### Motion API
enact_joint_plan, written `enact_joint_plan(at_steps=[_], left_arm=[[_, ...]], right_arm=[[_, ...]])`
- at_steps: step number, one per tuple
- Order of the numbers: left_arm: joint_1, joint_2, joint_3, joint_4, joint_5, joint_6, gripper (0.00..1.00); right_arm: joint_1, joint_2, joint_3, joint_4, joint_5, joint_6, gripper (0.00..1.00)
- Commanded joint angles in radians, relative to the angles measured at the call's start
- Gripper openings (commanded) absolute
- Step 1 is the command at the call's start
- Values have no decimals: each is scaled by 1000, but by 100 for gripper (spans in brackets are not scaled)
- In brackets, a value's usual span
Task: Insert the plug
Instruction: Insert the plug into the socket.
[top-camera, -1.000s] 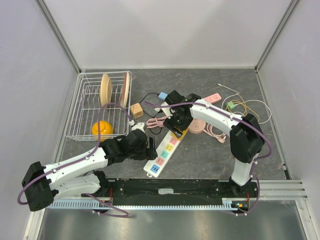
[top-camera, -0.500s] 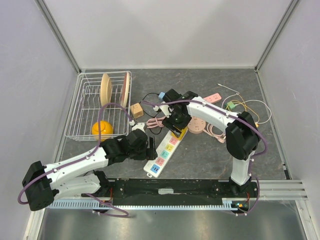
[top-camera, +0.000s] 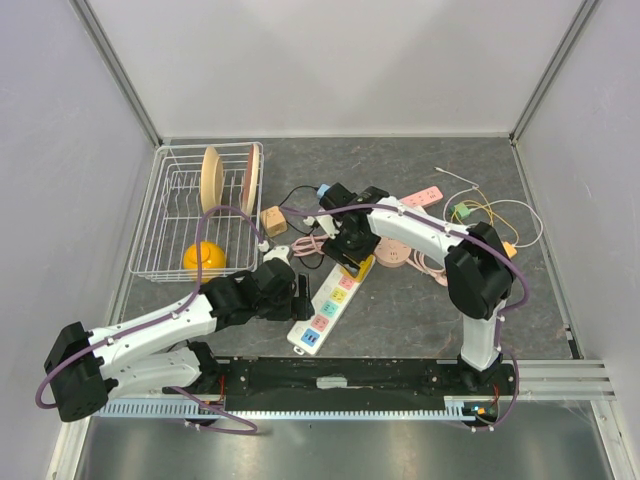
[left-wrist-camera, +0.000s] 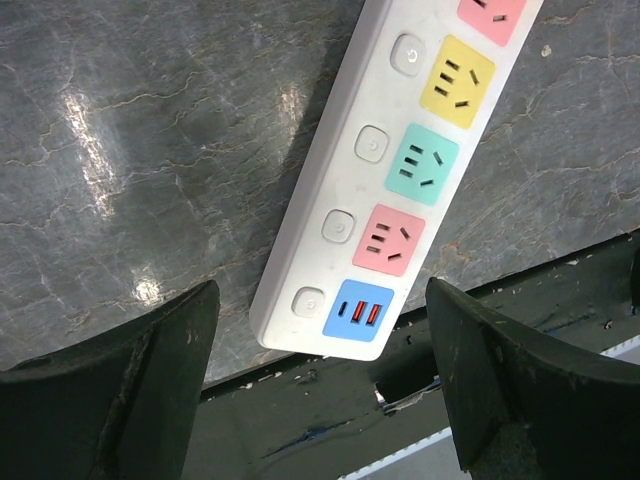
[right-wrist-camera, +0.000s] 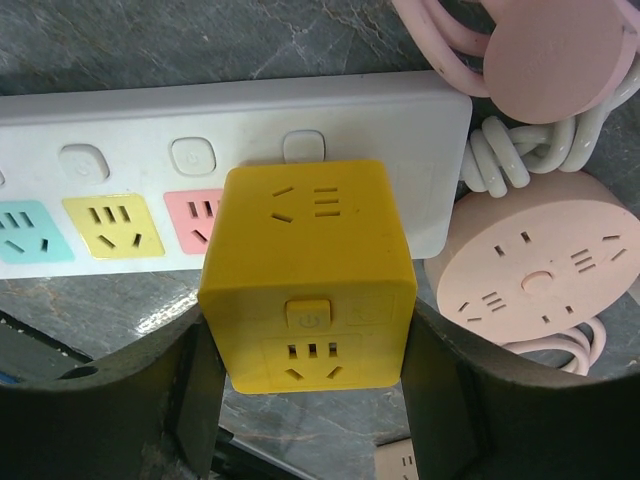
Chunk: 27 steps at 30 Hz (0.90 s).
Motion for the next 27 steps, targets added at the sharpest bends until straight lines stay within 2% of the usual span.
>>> enact_joint_plan(at_steps=[1, 14, 27], left_arm=[[3, -7, 43, -1, -18, 13, 90], [1, -36, 46, -19, -17, 4, 90], [3, -131, 110, -125, -72, 0, 90]], right_arm=[[20, 45, -35, 34, 56, 35, 0], [23, 115, -60, 38, 38, 32, 0], [23, 169, -57, 32, 27, 26, 0]])
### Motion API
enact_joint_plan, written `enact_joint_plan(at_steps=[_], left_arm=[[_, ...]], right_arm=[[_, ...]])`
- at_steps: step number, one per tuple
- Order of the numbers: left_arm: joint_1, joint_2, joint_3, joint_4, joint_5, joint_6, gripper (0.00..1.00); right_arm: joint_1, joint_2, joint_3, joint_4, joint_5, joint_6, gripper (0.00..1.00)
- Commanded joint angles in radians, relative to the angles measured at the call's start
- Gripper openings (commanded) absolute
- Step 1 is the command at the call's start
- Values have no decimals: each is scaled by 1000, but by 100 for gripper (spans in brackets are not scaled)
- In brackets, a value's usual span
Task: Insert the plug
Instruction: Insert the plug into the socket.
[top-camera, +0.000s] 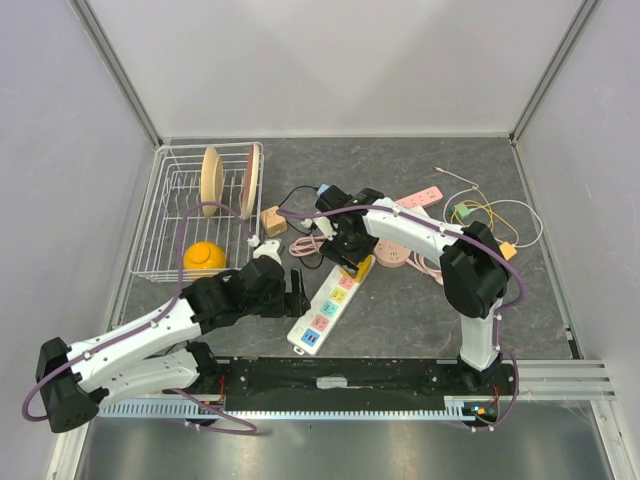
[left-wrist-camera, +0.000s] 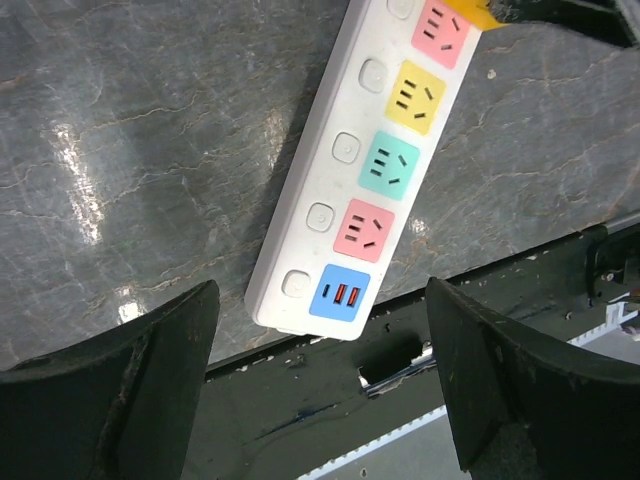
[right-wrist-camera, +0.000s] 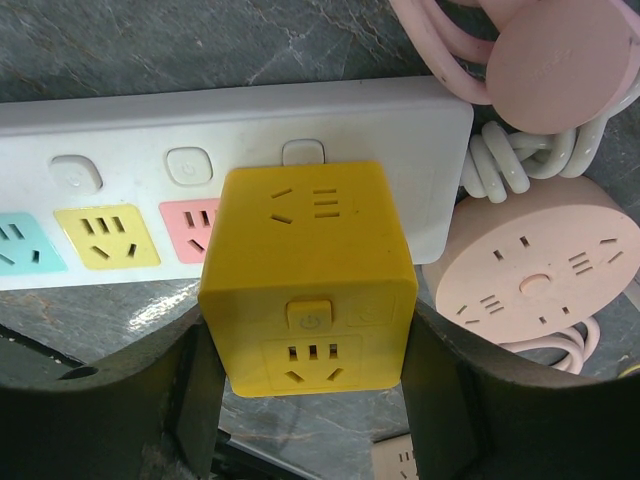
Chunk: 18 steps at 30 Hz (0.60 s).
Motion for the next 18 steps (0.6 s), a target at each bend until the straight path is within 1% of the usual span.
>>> enact_joint_plan(at_steps=[1, 6, 9, 14, 18], left_arm=[[1, -42, 68, -51, -57, -2, 90], [3, -77, 120, -113, -106, -5, 90], [3, -97, 143, -142, -140, -4, 90], [3, -125, 147, -168, -163, -20, 90], [3, -154, 136, -177, -169, -39, 90]], right_arm=[[3, 134, -58, 29, -15, 15, 0], [3, 123, -26, -10, -27, 2, 0], [7, 175, 6, -66, -13, -15, 0], [7, 245, 0, -60, -27, -20, 0], [7, 256, -11, -42, -27, -9, 0]])
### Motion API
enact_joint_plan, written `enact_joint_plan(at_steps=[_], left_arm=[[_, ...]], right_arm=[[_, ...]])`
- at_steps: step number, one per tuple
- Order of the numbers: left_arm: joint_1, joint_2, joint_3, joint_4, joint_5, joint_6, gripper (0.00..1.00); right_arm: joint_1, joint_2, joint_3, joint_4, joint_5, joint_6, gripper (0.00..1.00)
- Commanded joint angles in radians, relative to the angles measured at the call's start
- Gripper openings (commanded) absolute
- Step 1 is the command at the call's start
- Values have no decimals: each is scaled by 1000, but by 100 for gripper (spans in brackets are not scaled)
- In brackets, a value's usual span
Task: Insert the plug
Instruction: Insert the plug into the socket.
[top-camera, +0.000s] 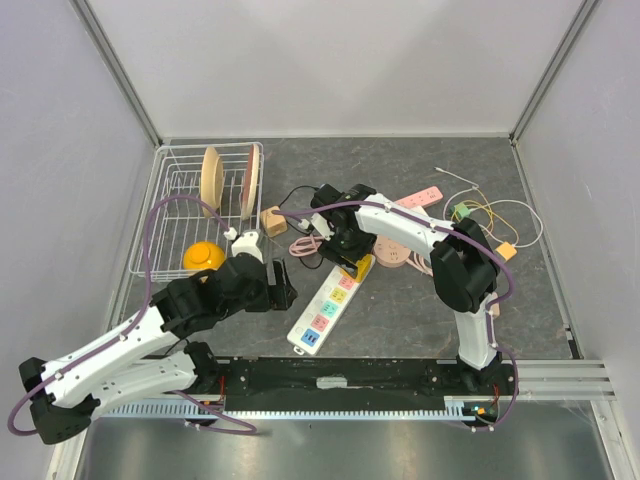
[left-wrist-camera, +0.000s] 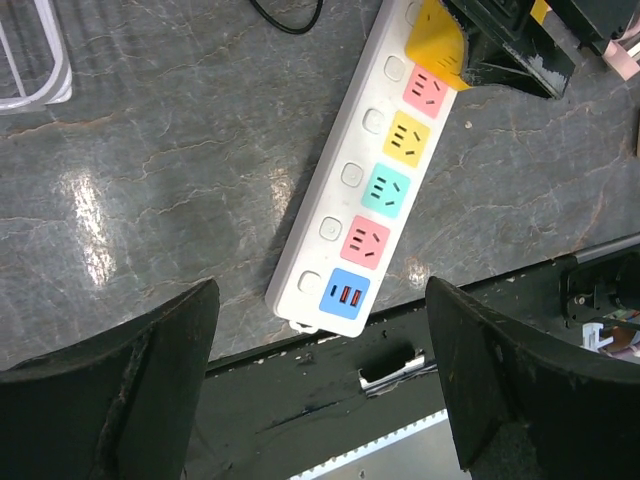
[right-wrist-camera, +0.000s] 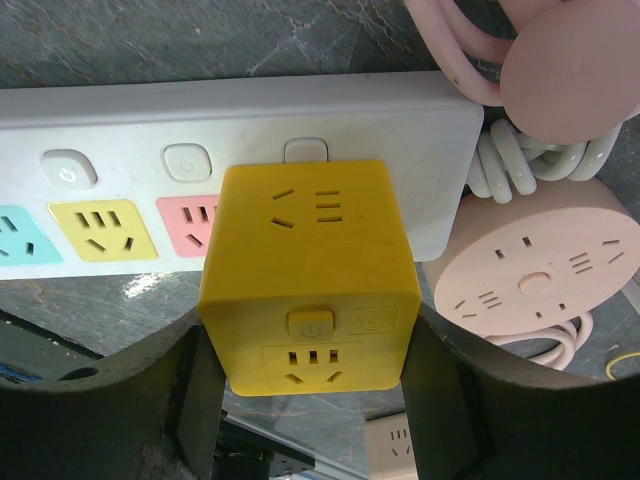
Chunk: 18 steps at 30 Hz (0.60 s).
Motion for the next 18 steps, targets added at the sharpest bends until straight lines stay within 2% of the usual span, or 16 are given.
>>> enact_joint_plan(at_steps=[1, 6, 7, 9, 10, 12, 13, 15, 18], left_arm=[[3, -39, 20, -26, -53, -42, 90], [1, -54, 27, -47, -80, -53, 90], [1, -56, 30, -52, -85, -55, 90], [3, -56, 42, -59, -99, -55, 91], [3, -54, 47, -59, -103, -55, 91], [3, -51, 65, -69, -119, -55, 91], [3, -53, 70, -67, -123, -53, 91], [3, -51, 90, -75, -134, -50, 91], [1, -53, 122, -84, -143, -47, 91]], right_arm=[[5, 174, -102, 59, -30, 6, 0], [4, 96, -60, 45, -31, 3, 0], [5, 76, -48, 45, -30, 2, 14], [5, 23, -4, 44, -30, 0, 34], [4, 6, 12, 42, -31, 1, 51], [2, -39, 49, 45, -30, 8, 66], [2, -53, 59, 44, -31, 11, 78], [2, -94, 82, 53, -27, 21, 88], [2, -149, 93, 73, -19, 34, 98]])
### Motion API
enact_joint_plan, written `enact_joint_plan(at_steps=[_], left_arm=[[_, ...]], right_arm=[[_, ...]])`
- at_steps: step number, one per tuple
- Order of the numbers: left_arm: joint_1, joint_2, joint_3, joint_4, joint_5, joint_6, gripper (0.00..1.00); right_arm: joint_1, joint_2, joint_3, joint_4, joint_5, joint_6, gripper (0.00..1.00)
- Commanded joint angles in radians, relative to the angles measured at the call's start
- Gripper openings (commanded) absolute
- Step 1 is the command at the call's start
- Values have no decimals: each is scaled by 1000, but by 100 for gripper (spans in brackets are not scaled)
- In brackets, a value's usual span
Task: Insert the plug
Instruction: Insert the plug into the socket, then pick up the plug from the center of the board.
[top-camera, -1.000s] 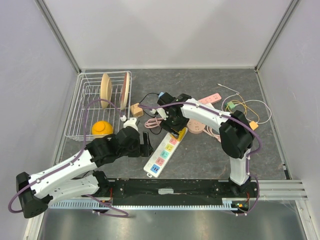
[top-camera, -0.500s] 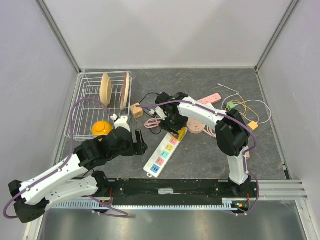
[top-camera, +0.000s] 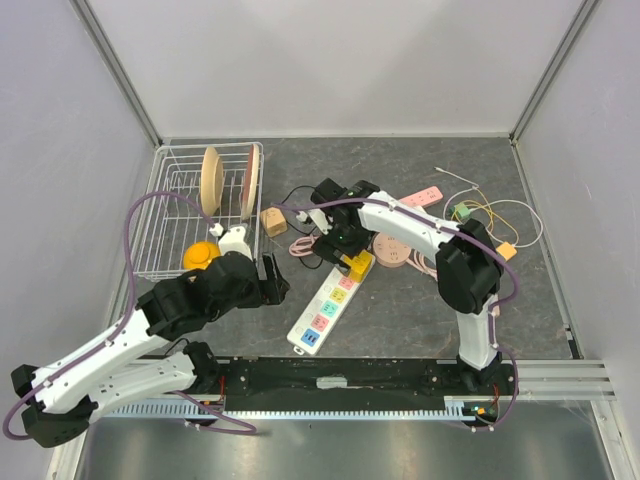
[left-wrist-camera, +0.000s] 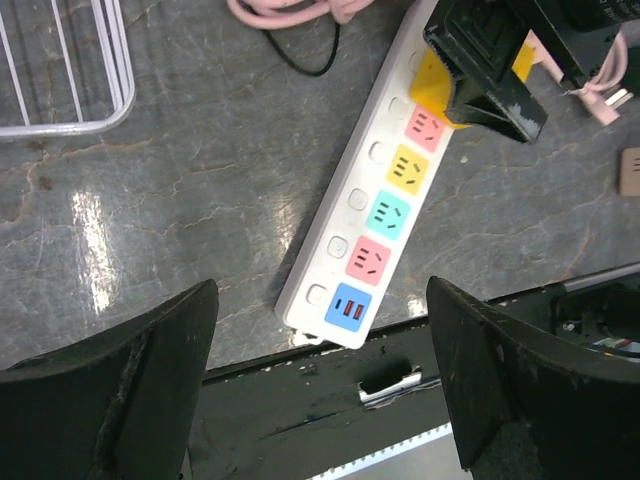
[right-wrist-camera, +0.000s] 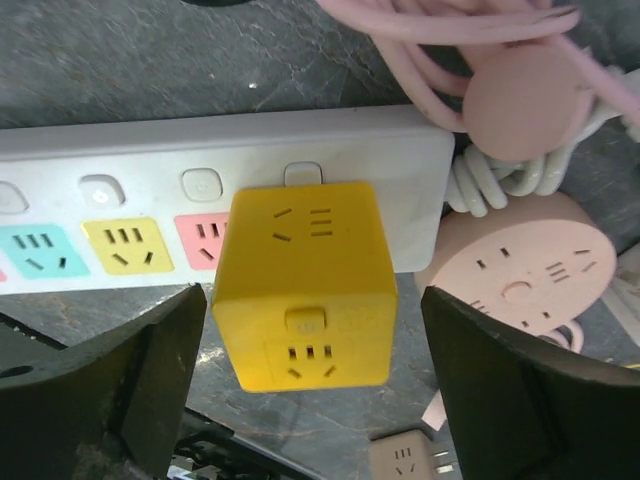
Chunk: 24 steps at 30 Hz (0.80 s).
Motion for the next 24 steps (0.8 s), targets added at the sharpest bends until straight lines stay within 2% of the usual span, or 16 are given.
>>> enact_joint_plan(at_steps=[1, 4, 6, 9, 14, 16, 19, 24], left_arm=[[1, -9, 83, -15, -64, -34, 91], [1, -20, 118, -16, -78, -25, 92], [1, -26, 138, -19, -98, -20, 91], [3, -46, 155, -23, -132, -17, 91], [3, -79, 170, -21, -187, -26, 91], [1, -87, 177, -21, -204, -32, 91], [1, -98, 193, -23, -231, -32, 91], [1, -113, 210, -23, -247, -16, 91]], right_arm=[[2, -144, 65, 58, 3, 31, 98], [1, -211, 54, 112, 13, 57, 98], [1, -250, 8, 208, 19, 89, 98], [2, -323, -111, 418, 16, 142, 98], [18, -409, -407, 956, 6, 328, 98], [31, -394, -469, 1157, 54, 377, 98], [45, -330, -536, 1335, 95, 400, 98], [79, -200, -552, 1514, 125, 399, 98]])
